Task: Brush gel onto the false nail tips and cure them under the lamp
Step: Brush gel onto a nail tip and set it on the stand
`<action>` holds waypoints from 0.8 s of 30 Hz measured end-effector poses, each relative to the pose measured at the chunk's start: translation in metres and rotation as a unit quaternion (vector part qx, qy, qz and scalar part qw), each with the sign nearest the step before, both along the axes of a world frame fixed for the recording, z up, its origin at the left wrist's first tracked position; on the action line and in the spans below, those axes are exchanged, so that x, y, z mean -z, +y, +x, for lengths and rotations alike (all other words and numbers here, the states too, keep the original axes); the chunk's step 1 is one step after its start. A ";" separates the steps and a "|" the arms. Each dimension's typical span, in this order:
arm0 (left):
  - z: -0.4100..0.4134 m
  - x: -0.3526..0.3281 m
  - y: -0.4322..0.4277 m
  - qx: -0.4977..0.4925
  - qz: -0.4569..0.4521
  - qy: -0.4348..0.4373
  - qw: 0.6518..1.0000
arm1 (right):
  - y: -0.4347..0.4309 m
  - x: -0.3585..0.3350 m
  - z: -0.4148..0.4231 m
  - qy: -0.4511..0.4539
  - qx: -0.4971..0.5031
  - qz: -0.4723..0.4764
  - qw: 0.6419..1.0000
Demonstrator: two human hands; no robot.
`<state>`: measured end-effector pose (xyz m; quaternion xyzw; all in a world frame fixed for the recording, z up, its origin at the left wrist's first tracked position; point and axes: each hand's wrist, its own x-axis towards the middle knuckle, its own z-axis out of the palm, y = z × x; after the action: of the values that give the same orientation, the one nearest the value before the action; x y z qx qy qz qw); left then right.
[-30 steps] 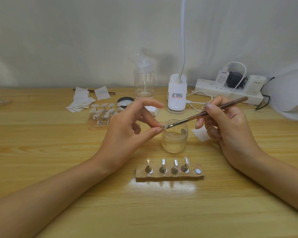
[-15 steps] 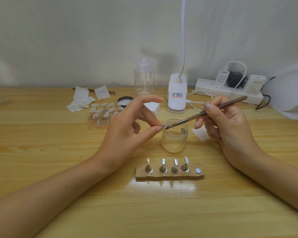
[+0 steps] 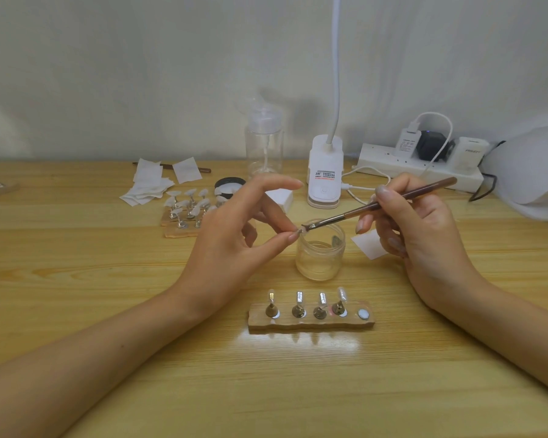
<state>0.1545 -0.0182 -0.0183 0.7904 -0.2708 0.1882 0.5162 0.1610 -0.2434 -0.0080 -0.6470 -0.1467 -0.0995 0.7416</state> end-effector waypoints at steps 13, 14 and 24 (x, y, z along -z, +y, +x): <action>-0.001 0.000 0.000 -0.006 0.008 -0.008 1.000 | 0.001 -0.001 -0.002 -0.030 -0.015 0.000 0.999; -0.001 0.000 0.000 -0.006 0.010 -0.010 1.000 | 0.001 -0.001 -0.002 -0.027 -0.010 -0.003 1.000; -0.002 0.000 -0.001 -0.009 0.010 -0.006 1.000 | -0.002 0.000 -0.001 -0.039 0.004 0.012 0.999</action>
<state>0.1522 -0.0189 -0.0179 0.7966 -0.2689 0.1951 0.5050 0.1604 -0.2450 -0.0082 -0.6343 -0.1716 -0.1296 0.7426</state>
